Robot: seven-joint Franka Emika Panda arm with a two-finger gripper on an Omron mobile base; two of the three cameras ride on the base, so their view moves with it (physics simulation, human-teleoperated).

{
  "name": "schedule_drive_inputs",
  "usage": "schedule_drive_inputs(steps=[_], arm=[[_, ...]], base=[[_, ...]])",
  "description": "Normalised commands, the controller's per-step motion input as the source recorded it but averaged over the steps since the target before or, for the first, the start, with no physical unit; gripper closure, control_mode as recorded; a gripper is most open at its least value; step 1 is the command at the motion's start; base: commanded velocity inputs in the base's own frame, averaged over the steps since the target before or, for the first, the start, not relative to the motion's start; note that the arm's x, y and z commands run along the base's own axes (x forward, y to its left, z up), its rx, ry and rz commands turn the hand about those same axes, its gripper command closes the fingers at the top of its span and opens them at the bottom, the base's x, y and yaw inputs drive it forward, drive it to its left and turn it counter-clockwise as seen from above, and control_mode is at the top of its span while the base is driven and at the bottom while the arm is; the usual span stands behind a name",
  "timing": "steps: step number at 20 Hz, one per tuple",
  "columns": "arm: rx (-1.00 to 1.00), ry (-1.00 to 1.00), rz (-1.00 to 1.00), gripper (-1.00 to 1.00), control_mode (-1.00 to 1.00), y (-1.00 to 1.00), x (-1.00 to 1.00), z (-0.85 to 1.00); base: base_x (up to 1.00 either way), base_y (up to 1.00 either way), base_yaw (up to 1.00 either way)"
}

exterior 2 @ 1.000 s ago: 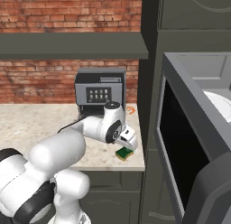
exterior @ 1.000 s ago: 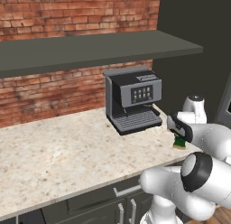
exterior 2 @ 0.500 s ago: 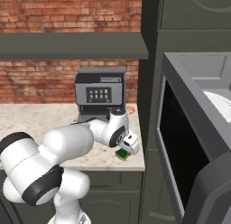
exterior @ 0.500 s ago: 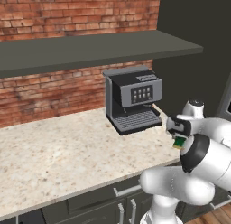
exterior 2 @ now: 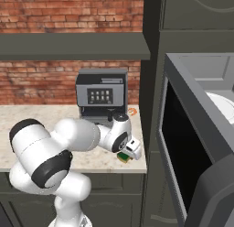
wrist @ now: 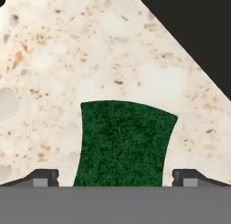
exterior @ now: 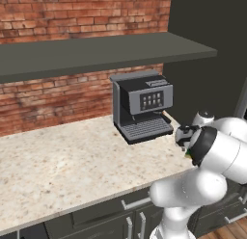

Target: Place the sponge inside the microwave to prepare for sanitizing.

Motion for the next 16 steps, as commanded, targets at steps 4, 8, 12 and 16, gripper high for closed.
schedule_drive_inputs(steps=[4,8,12,16], arm=[[0.0,0.0,0.0,-1.0,-1.0,-0.04,0.09,-0.33],[0.01,0.0,0.0,-1.0,-1.0,-0.06,0.07,-0.32],[0.02,0.0,0.0,1.0,-1.0,-0.06,0.0,-0.32],[0.0,0.0,0.0,1.0,-1.0,0.0,-0.04,-0.32]], base=[[0.0,0.0,0.0],[0.0,0.0,0.0],[0.0,0.0,0.0],[0.0,0.0,0.0]])
